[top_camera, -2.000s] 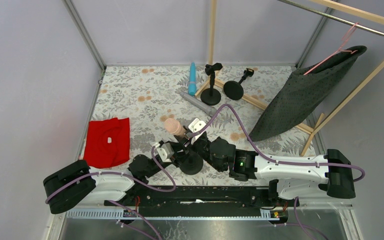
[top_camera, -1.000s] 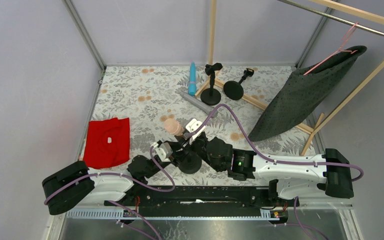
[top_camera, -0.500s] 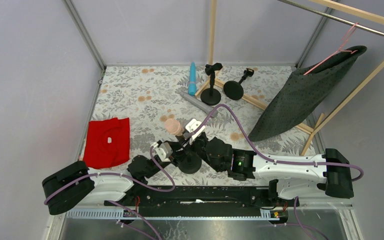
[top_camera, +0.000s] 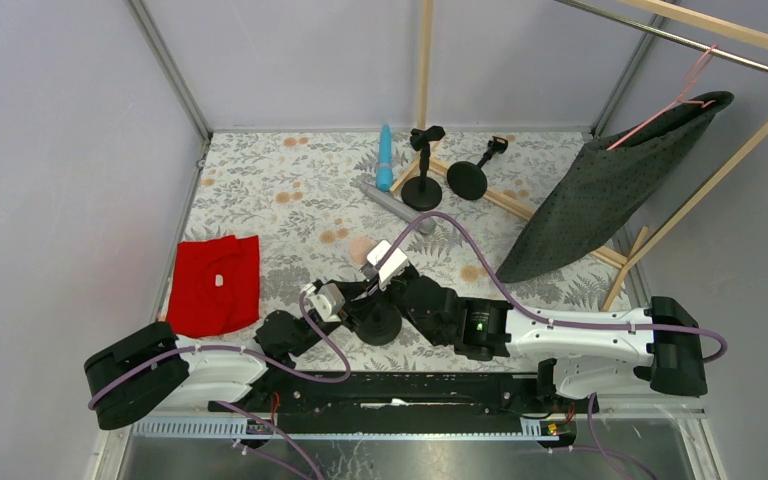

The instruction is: Attach the microphones to the stand

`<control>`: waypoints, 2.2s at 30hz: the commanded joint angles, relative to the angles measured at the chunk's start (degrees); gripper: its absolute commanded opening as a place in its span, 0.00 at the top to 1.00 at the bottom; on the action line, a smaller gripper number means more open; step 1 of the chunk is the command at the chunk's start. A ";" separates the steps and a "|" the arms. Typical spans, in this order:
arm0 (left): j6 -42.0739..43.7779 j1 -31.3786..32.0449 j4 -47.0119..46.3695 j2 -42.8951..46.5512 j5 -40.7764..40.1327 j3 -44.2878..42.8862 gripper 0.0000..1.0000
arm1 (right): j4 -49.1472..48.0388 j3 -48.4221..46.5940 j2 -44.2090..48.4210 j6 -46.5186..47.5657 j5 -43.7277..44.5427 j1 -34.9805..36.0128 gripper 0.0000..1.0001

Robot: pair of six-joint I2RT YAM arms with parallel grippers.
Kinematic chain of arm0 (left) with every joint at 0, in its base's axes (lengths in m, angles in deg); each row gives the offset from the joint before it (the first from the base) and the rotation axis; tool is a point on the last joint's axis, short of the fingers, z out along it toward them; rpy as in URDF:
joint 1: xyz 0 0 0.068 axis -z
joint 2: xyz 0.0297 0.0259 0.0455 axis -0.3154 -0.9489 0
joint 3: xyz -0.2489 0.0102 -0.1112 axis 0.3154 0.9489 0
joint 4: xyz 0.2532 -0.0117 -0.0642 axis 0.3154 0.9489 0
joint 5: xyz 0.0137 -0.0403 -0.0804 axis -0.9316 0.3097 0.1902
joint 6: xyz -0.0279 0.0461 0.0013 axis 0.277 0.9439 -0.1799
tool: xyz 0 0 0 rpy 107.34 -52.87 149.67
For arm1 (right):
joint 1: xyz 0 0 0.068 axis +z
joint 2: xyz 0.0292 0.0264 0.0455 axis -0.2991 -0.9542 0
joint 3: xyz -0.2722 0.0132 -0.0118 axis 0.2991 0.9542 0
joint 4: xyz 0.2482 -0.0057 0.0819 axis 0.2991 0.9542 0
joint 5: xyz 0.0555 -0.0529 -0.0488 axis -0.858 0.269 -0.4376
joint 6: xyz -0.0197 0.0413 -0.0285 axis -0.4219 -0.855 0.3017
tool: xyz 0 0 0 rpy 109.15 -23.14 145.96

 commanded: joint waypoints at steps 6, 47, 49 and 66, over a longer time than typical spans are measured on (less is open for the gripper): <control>5.72 -2.49 -2.79 -0.93 -12.40 0.23 1.00 | 25.06 3.56 -5.35 -1.02 -5.06 1.94 1.00; 5.85 -2.51 -2.29 -3.93 0.61 -1.55 1.00 | -9.21 -1.99 5.18 13.25 -2.17 1.73 0.14; 5.96 -2.46 -2.27 -4.00 0.98 -1.57 1.00 | -9.62 -3.57 3.30 14.34 -1.06 1.24 0.15; 5.99 -2.51 -2.10 -4.55 1.21 -1.88 1.00 | -13.02 -4.42 -0.81 16.28 -2.31 -2.48 0.50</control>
